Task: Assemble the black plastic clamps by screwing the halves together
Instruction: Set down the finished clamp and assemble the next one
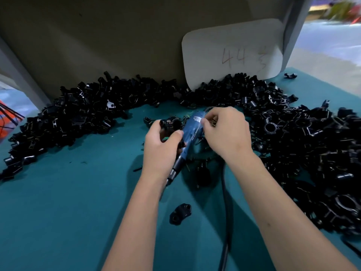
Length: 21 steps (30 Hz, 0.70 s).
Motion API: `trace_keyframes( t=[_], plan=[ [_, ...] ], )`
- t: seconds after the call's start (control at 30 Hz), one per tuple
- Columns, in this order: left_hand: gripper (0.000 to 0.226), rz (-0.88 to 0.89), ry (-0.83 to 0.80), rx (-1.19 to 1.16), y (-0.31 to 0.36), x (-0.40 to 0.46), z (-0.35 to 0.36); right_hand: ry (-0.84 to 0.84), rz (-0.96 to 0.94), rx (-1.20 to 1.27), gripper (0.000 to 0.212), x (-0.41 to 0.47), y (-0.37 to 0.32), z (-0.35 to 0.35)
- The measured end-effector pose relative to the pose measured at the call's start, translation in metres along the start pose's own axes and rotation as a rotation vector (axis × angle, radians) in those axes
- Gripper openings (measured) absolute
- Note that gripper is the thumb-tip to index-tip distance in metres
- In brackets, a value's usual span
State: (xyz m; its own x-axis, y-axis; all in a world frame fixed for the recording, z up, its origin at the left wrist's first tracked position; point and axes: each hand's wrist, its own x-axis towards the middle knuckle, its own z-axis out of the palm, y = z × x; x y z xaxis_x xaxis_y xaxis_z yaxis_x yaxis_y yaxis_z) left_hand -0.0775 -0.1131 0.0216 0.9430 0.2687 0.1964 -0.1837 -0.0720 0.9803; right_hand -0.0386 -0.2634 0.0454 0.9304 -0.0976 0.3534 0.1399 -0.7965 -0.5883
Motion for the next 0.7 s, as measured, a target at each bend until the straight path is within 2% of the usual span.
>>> trace_keyframes(
  t=[0.07,0.13,0.2,0.3,0.37,0.53,0.6,0.7],
  plan=[
    [0.005,0.185,-0.04,0.206,0.009,-0.001,0.014,-0.158,-0.015,0.267,0.039,0.005,-0.003,-0.015],
    [0.015,0.261,-0.057,0.273,0.016,0.0,0.034,-0.277,-0.048,0.309,0.058,0.009,-0.005,-0.031],
    [0.028,0.206,-0.045,0.278,0.021,-0.001,0.058,-0.253,-0.085,0.2,0.064,0.012,0.002,-0.05],
    [0.017,0.045,-0.13,0.19,0.024,-0.005,0.098,-0.275,-0.039,0.117,0.064,0.014,0.023,-0.08],
    [0.014,0.027,-0.198,0.184,0.027,-0.011,0.126,-0.274,0.001,-0.039,0.064,0.015,0.039,-0.099],
    [0.036,0.078,-0.402,0.29,0.029,-0.024,0.179,-0.293,0.132,-0.503,0.062,0.034,0.075,-0.155],
    [0.036,0.059,-0.394,0.287,0.023,-0.022,0.182,-0.306,0.172,-0.609,0.063,0.042,0.086,-0.173],
    [0.018,-0.001,-0.249,0.259,0.014,-0.006,0.177,-0.401,0.217,-0.717,0.065,0.059,0.1,-0.185]
  ],
)
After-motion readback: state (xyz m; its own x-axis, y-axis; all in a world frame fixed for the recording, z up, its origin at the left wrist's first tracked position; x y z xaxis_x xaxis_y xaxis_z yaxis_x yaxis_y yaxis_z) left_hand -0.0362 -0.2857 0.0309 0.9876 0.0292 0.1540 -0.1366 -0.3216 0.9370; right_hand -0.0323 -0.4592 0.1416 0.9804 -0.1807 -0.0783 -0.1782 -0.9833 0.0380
